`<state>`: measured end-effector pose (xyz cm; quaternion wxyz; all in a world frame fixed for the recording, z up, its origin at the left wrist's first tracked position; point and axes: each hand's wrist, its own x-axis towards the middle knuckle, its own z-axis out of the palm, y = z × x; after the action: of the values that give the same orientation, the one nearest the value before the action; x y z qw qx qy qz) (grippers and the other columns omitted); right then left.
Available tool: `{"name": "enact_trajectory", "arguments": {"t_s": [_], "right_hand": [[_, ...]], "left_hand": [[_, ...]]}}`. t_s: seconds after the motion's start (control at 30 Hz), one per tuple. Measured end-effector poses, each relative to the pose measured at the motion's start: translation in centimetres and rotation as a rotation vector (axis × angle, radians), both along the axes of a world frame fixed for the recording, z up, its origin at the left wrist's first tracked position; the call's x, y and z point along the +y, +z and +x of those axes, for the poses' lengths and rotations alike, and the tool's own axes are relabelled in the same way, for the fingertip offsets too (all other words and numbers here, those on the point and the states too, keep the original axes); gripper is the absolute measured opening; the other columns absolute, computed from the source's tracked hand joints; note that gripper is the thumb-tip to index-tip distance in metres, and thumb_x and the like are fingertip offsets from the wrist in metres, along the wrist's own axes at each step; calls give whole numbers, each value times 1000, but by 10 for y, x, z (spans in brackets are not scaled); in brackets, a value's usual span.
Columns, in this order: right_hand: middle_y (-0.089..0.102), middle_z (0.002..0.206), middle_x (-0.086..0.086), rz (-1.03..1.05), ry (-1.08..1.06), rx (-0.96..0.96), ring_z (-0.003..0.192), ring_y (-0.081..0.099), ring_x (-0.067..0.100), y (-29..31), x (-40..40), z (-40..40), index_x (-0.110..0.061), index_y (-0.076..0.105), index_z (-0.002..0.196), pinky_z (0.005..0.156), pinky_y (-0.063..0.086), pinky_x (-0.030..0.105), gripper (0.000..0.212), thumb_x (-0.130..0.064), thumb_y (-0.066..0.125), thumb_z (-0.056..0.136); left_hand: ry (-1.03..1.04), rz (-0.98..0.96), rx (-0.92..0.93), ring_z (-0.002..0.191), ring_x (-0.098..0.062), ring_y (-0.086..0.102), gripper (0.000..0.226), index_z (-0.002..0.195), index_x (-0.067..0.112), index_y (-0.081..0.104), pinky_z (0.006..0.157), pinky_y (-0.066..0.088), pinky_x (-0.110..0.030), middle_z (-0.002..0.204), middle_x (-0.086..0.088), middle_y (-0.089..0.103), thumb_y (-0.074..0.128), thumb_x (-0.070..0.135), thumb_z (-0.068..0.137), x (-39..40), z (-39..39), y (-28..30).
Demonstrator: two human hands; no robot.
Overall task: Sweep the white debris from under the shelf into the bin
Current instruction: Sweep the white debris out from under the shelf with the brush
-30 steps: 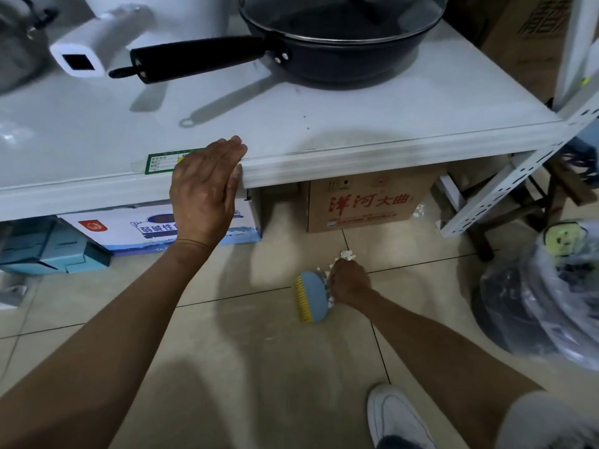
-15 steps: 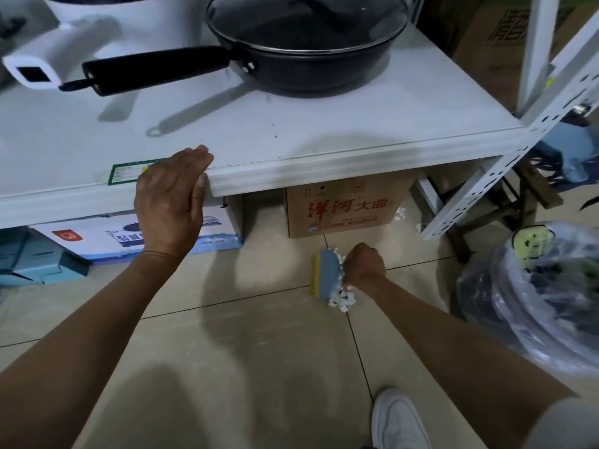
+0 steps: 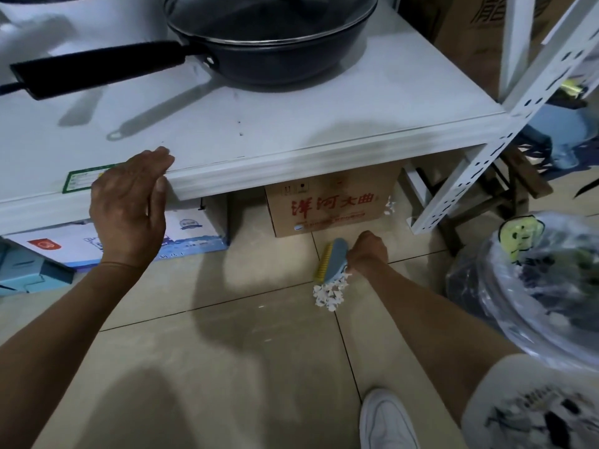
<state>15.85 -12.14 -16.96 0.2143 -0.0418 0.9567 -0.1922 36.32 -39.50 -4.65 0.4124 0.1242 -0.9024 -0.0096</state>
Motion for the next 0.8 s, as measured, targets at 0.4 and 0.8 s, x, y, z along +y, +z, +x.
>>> {"name": "enact_trajectory", "arguments": {"t_s": [0.4,0.8], "right_hand": [[68,118,11,88,573,-50,110,63,25,-11,9,45,-7,67,111,93,53,31,33,-11,70,79],[62,124,15,262,558,147,117,59,30,5,55,-10,-4,56,118,94,49,35,30,-10,59,89]], "left_hand": [[-138,122,-120,135,-18,47,35,135,14,55,119,28,-36,144,-6,52,40,18,103,106,-67,30],[-211,99,-247,138,-15,44,39,139,17,51,119,31,-32,146,-1,50,36,27,104,176,-169,15]]}}
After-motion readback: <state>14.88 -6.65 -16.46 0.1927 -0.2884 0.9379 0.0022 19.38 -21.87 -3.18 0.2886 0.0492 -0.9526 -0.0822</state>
